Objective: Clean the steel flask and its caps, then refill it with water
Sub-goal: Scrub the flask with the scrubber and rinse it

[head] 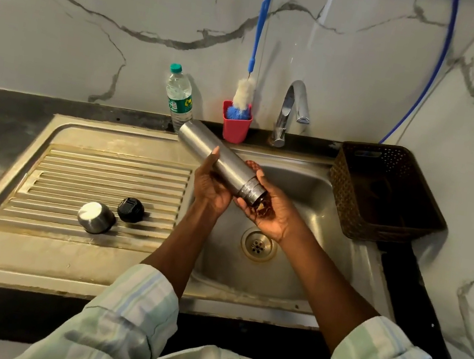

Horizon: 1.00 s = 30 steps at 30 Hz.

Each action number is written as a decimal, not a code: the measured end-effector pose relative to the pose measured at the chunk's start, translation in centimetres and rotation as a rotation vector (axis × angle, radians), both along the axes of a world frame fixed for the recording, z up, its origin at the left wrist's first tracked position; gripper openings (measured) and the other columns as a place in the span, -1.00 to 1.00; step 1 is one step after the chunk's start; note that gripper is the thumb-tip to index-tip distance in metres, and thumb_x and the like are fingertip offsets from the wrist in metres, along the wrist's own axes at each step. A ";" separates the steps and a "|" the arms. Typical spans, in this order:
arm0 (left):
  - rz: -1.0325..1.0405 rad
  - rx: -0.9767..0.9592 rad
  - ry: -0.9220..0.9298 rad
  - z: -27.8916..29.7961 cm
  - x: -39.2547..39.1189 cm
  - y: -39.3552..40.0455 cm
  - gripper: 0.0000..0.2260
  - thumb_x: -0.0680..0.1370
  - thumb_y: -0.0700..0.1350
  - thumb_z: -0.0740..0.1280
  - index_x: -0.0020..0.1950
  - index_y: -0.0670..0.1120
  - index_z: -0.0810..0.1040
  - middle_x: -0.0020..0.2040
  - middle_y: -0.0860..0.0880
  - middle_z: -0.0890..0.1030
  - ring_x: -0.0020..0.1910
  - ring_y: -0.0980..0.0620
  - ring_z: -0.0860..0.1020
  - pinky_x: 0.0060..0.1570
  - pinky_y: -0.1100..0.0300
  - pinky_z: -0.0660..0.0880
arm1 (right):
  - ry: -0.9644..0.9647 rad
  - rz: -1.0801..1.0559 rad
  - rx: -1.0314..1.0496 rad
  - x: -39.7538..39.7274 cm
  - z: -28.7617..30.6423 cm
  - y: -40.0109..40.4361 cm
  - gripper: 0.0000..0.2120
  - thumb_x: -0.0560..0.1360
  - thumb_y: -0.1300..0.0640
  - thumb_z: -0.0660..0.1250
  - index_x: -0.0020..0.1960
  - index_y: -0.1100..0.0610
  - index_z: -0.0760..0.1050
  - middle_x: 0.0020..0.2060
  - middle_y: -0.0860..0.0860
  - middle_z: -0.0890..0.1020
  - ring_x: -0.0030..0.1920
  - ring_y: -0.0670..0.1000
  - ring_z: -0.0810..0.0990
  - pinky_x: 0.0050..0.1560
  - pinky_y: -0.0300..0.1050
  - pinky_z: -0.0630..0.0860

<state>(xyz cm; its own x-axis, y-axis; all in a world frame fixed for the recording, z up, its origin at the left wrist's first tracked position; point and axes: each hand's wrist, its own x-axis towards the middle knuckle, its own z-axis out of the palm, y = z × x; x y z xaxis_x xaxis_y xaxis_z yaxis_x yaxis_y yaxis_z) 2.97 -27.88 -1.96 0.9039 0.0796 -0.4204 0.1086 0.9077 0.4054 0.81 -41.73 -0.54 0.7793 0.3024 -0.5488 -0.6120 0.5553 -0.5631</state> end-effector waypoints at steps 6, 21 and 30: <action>-0.218 0.205 0.158 2.1 1.6 1.7 -0.44 0.45 -0.08 0.50 0.36 -0.23 0.41 0.09 -0.24 0.61 0.08 -0.22 0.62 0.07 -0.19 0.58 | -0.582 -0.003 -0.724 0.1 0.5 0.3 -0.36 0.39 0.12 0.53 0.42 0.02 0.40 0.12 -0.06 0.61 0.05 0.03 0.65 -0.09 -0.06 0.64; -0.065 0.123 -0.042 1.4 0.5 0.2 -0.40 0.48 -0.11 0.46 0.43 -0.23 0.30 0.15 -0.26 0.55 0.17 -0.24 0.56 0.10 -0.19 0.59 | -0.083 -0.026 0.017 0.5 0.4 0.5 -0.45 0.42 0.07 0.48 0.38 0.07 0.46 0.20 0.19 0.58 -0.01 0.19 0.66 -0.26 -0.08 0.66; -0.244 0.243 0.247 3.0 2.5 0.6 -0.60 0.49 -0.08 0.48 0.24 -0.20 0.48 -0.18 -0.18 0.66 -0.21 -0.14 0.67 -0.19 -0.01 0.61 | -0.922 0.018 -1.101 -0.1 -1.2 1.5 -0.39 0.43 0.02 0.50 0.43 -0.01 0.39 0.18 -0.07 0.53 0.08 -0.12 0.56 0.10 -0.18 0.56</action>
